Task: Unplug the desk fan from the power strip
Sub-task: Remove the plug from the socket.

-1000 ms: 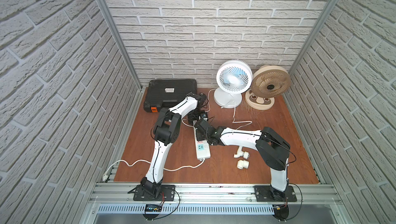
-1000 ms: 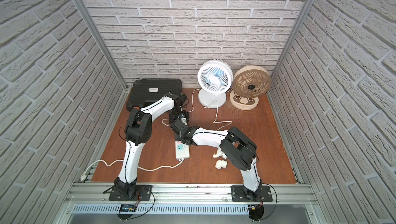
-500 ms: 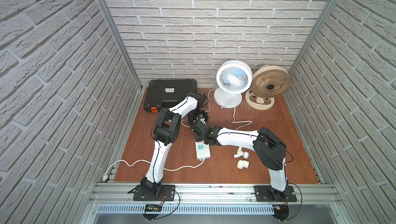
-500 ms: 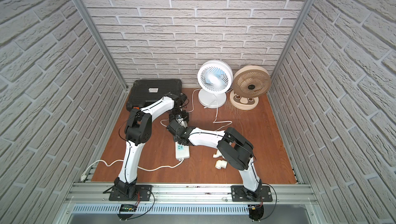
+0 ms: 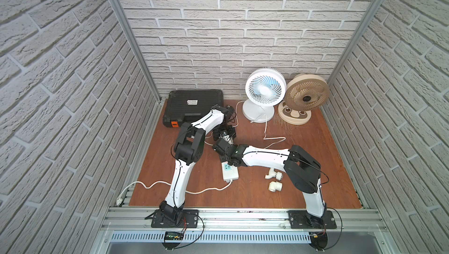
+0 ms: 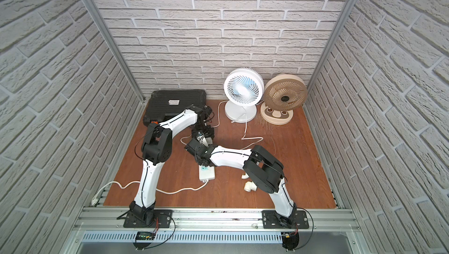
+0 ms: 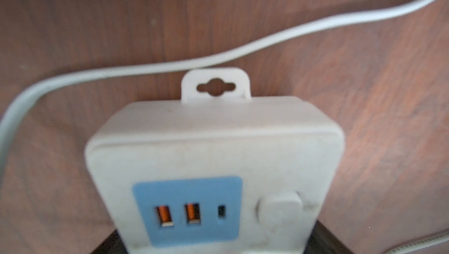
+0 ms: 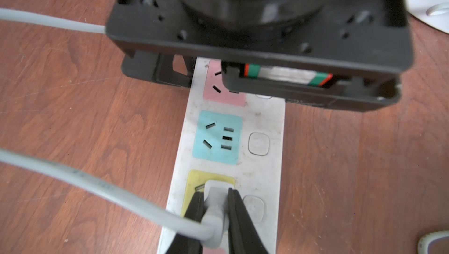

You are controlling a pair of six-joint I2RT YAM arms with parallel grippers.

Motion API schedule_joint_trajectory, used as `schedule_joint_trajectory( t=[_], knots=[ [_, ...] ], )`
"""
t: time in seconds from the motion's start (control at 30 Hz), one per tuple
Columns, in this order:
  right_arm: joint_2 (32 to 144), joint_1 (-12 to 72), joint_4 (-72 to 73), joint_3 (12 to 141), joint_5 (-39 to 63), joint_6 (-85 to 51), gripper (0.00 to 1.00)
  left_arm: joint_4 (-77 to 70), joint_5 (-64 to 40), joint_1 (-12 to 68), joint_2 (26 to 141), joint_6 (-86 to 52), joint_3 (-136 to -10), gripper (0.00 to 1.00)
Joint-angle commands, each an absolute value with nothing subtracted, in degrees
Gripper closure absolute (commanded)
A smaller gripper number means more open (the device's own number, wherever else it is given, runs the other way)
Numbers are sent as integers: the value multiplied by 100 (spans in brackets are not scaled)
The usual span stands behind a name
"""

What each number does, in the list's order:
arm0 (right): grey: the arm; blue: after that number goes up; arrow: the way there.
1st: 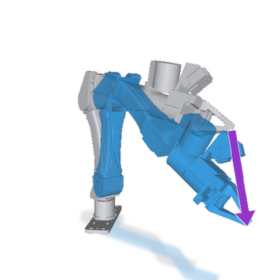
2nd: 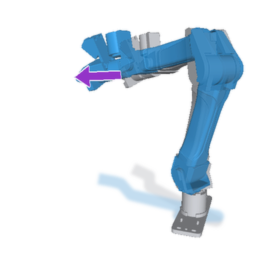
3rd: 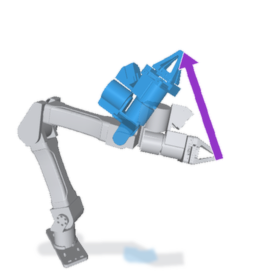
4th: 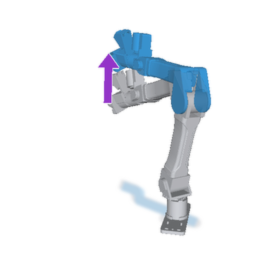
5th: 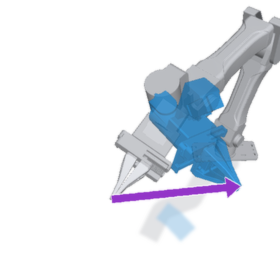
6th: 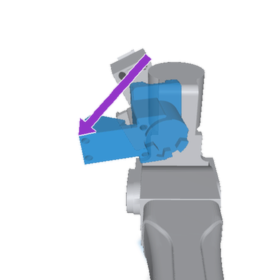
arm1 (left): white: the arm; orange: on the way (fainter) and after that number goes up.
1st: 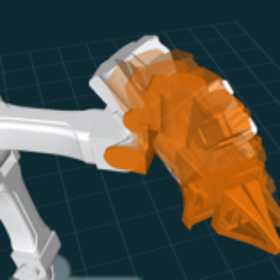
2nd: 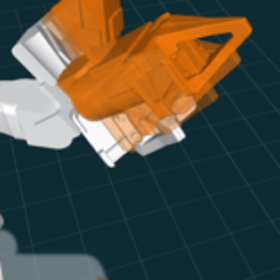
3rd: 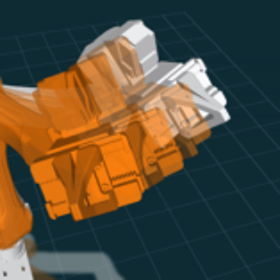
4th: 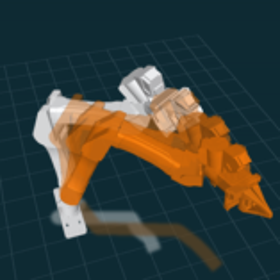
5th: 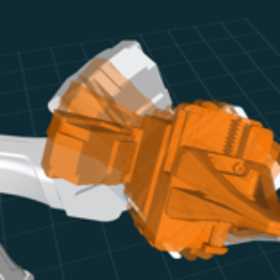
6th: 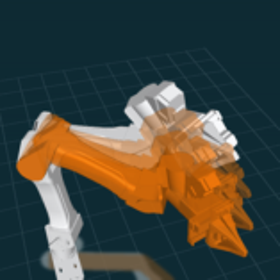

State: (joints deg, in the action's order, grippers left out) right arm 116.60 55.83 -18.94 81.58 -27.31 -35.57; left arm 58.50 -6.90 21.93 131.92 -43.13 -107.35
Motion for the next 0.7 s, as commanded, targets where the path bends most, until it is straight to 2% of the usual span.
schedule_joint_trajectory(
  t=[0.0,0.3,0.67],
  knots=[
    [11548,5607,-1825,8027,-2610,-3609,97,6247,-755,2054,13868,-4377,-10258,100],
    [11177,5212,-1336,7454,-1792,-4085,97,6211,-771,2065,13851,-4368,-10234,100],
    [11209,5212,-1455,7563,-1891,-4016,97,6213,-780,2065,13850,-4359,-10248,100]
  ],
)
